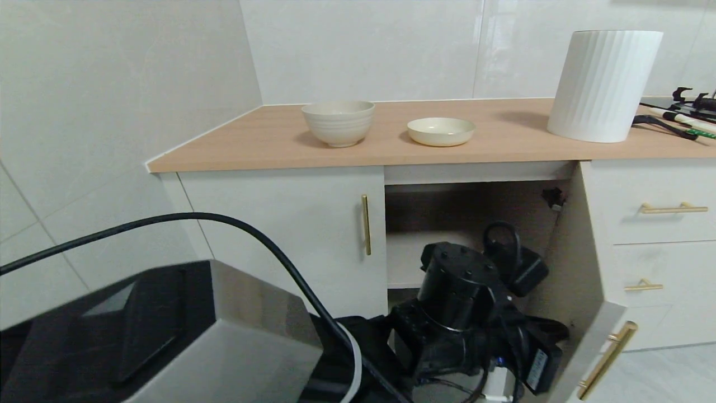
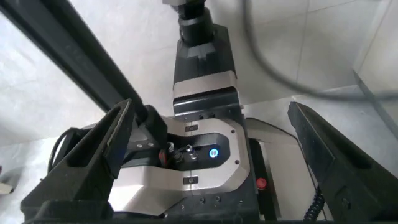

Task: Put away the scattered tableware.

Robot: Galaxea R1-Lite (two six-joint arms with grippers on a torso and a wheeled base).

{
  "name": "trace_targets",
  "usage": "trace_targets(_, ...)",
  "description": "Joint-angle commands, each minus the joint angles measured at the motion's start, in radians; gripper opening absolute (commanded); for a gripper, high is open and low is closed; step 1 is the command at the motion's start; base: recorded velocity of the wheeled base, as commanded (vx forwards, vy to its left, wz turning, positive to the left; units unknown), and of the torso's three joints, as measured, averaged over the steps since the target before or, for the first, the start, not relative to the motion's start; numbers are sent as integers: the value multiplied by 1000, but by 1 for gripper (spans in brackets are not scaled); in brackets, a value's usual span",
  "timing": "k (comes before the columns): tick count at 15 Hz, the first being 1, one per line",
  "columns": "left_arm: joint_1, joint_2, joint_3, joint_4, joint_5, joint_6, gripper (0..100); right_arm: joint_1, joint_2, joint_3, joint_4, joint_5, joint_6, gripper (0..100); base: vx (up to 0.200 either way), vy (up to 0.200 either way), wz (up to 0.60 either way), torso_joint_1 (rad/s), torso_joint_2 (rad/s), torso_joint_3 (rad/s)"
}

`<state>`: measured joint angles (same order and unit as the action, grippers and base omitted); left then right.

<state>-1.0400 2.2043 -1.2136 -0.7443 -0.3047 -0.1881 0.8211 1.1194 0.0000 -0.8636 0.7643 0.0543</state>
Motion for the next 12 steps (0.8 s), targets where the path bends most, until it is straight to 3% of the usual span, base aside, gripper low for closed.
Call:
trace_targets(1, -2, -17, 26, -26, 30, -17, 0, 1, -7, 0, 2, 1, -1, 100, 0, 0, 0, 0, 0, 0)
trace_targets(2, 11, -12, 28, -38, 10, -70, 0, 1, -1, -2, 2, 7, -1, 100, 0, 0, 0, 0, 0, 0)
trace_targets(3, 9, -3, 8, -30, -17, -86, 0, 3, 2, 0, 2, 18, -1, 100, 0, 0, 0, 0, 0, 0)
trace_targets(5, -5, -15, -9, -18, 4, -86, 0, 3, 0, -2, 9, 41, -1, 100, 0, 0, 0, 0, 0, 0)
trace_targets(7, 51, -92, 112, -27, 35, -86, 0, 1, 16, -12, 11, 33, 1, 100, 0, 0, 0, 0, 0, 0)
trace_targets(9, 156, -169, 256, -83, 33, -86, 0, -40, 97, -64, 9, -39, 26, 100, 0, 0, 0, 0, 0, 0)
trace_targets(12, 344, -247, 456, -267, 35, -77, 0, -91, 240, -133, -2, -229, 33, 100, 0, 0, 0, 0, 0, 0)
